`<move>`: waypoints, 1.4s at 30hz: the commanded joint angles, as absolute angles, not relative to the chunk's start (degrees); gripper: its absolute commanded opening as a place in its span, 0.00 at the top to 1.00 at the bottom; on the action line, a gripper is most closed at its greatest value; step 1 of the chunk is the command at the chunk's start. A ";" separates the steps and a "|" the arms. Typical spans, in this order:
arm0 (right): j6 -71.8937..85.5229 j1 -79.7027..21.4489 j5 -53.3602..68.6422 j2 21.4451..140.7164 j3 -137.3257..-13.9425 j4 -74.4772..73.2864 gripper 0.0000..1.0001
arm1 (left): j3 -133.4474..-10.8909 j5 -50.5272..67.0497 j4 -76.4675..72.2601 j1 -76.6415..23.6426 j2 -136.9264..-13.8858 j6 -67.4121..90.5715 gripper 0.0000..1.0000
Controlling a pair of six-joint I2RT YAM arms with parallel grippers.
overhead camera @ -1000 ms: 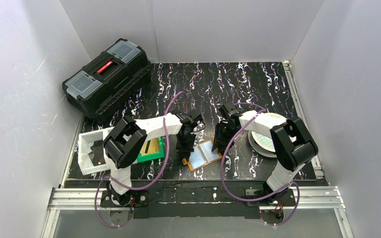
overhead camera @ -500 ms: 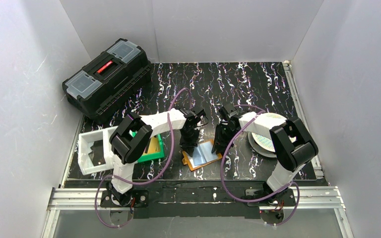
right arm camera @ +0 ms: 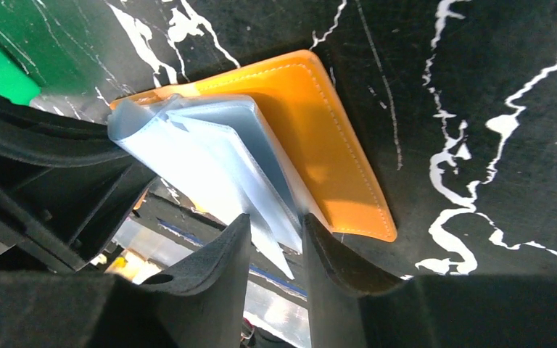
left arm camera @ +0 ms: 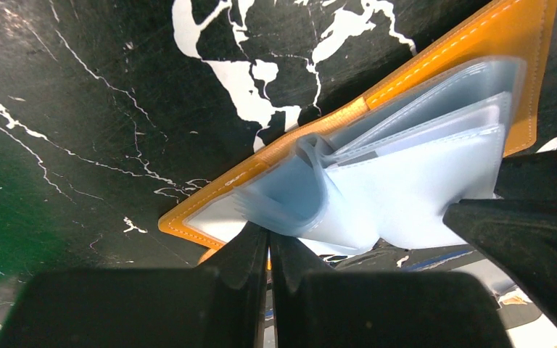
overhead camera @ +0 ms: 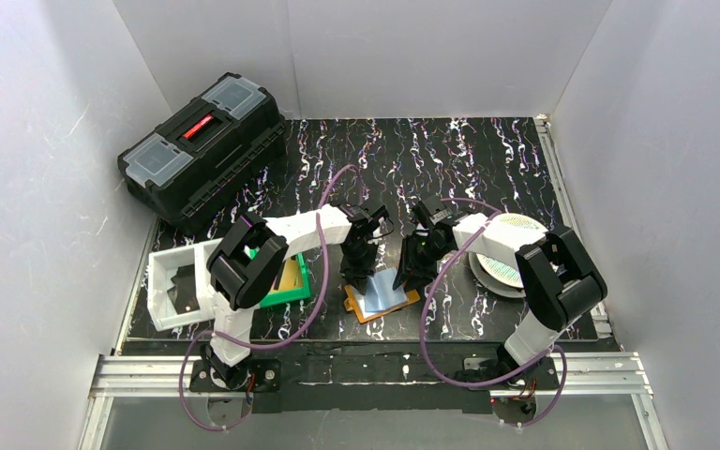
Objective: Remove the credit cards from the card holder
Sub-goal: Remove the credit card from the card holder.
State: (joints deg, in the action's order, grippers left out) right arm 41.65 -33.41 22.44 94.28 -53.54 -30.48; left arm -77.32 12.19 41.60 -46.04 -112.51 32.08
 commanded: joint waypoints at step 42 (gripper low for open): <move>49.02 -37.13 27.38 88.60 -54.03 -24.36 0.62 | -73.06 10.26 39.96 -45.60 -102.95 31.32 1.00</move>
